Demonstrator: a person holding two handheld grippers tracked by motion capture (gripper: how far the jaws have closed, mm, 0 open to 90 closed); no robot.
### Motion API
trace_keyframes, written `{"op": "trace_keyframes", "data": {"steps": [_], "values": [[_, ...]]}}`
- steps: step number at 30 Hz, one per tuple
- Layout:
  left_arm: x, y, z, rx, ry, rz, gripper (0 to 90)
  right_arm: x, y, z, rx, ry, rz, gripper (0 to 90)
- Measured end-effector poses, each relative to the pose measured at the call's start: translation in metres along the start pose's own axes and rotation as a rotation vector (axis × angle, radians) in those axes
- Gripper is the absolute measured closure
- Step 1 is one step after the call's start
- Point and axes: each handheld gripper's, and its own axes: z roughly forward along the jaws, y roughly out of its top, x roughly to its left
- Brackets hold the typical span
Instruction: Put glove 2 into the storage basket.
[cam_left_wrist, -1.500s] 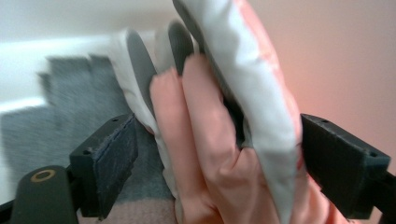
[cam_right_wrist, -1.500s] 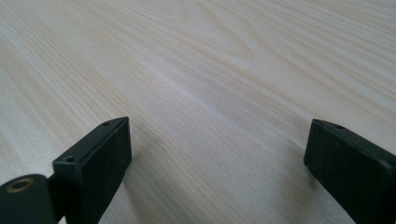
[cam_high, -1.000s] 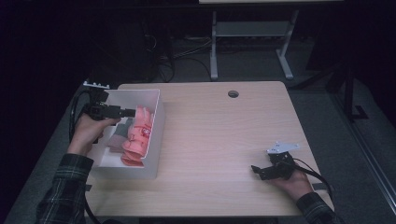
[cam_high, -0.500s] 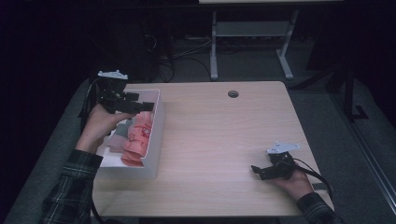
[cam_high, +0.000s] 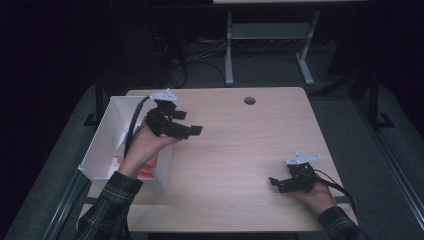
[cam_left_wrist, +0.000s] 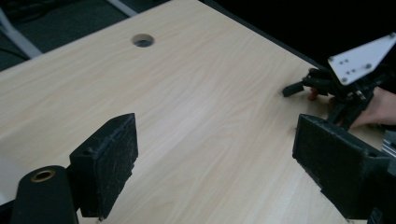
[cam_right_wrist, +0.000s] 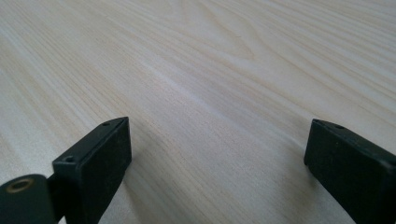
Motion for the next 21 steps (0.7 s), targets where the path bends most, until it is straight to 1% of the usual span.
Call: {"op": "trace_keyframes", "data": {"steps": [3, 5, 7, 8, 9, 10, 12, 13, 15, 16, 18, 20, 21], "values": [[-0.015, -0.007, 0.016, 0.011, -0.009, 0.021, 13.7, 0.0, 0.0, 0.0, 0.0, 0.0, 0.001, 6.7], [-0.024, -0.012, 0.026, 0.028, -0.016, 0.04, 13.7, 0.0, 0.0, 0.0, 0.0, 0.0, 0.0, 6.7], [-0.032, -0.018, 0.035, 0.038, -0.012, 0.052, 13.8, 0.0, 0.0, 0.0, 0.0, 0.0, 0.001, 6.7], [-0.036, -0.021, 0.04, 0.043, -0.009, 0.066, 13.8, 0.0, 0.0, 0.0, 0.001, 0.0, 0.0, 6.7], [-0.04, -0.025, 0.044, 0.047, -0.009, 0.065, 13.8, 0.0, 0.0, 0.0, 0.0, 0.0, 0.001, 6.7], [-0.044, -0.029, 0.048, 0.048, -0.009, 0.075, 13.8, 0.0, 0.0, 0.0, 0.001, 0.0, 0.001, 6.7], [-0.05, -0.036, 0.054, 0.058, 0.002, 0.109, 13.8, 0.0, 0.0, 0.0, 0.0, 0.0, 0.001, 6.7], [-0.054, -0.04, 0.058, 0.055, 0.0, 0.107, 13.8, 0.0, 0.0, 0.0, 0.001, 0.0, 0.001, 6.7], [-0.057, -0.049, 0.065, 0.051, -0.005, 0.124, 13.8, 0.0, 0.0, 0.0, 0.0, 0.0, 0.0, 6.7], [-0.059, -0.054, 0.069, 0.048, -0.005, 0.119, 13.8, 0.0, 0.0, 0.0, 0.0, 0.0, 0.0, 6.7], [-0.058, -0.063, 0.077, 0.052, -0.013, 0.131, 13.8, 0.0, 0.0, 0.0, 0.0, 0.0, 0.0, 6.7], [-0.058, -0.073, 0.086, 0.062, -0.007, 0.13, 13.8, 0.0, 0.0, 0.0, 0.0, 0.0, -0.001, 6.7], [-0.058, -0.078, 0.089, 0.071, 0.001, 0.139, 13.8, 0.0, 0.0, 0.0, 0.001, 0.0, 0.0, 6.7]]}}
